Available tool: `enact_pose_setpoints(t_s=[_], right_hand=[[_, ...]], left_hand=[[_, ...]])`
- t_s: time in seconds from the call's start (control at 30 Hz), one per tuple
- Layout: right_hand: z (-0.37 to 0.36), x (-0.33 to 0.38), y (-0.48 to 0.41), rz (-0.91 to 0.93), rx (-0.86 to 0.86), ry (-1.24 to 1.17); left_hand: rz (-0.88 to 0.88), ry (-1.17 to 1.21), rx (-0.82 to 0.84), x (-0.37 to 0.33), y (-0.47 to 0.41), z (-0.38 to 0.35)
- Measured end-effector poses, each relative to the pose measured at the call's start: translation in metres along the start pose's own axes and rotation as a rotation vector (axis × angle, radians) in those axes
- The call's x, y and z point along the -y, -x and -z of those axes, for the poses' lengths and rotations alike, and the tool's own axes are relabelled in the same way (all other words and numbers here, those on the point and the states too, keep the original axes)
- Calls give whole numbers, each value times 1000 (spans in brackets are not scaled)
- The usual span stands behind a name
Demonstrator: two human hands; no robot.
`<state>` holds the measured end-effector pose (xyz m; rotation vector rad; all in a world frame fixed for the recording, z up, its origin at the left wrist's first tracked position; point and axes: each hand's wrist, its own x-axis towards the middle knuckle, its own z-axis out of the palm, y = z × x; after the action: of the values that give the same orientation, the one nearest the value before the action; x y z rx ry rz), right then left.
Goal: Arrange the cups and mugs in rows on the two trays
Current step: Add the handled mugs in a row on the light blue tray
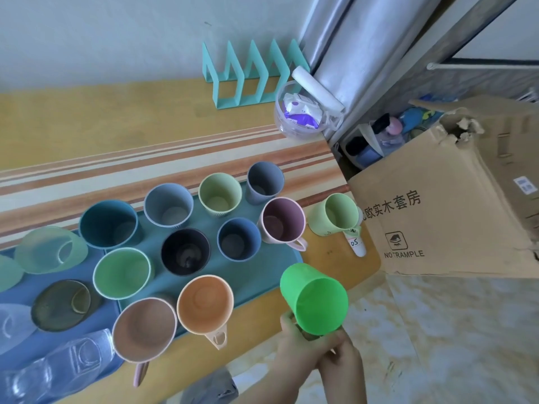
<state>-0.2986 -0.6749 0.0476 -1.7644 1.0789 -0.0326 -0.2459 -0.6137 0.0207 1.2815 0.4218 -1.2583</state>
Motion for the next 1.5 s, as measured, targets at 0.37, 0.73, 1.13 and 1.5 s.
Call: enact_pose_setpoints(t_s=[0.37, 0.73, 1.13, 1.5], right_hand=[[2, -4, -3, 72, 289, 111], [64, 30, -105, -7, 147, 29], [61, 26, -238, -123, 203, 223], [79, 5, -139, -34, 162, 174]], left_hand=[[-124, 121, -86, 9, 15, 22], [-107, 134, -36, -4, 26, 18], [35, 133, -33, 18, 32, 37], [7, 186, -103, 3, 9, 50]])
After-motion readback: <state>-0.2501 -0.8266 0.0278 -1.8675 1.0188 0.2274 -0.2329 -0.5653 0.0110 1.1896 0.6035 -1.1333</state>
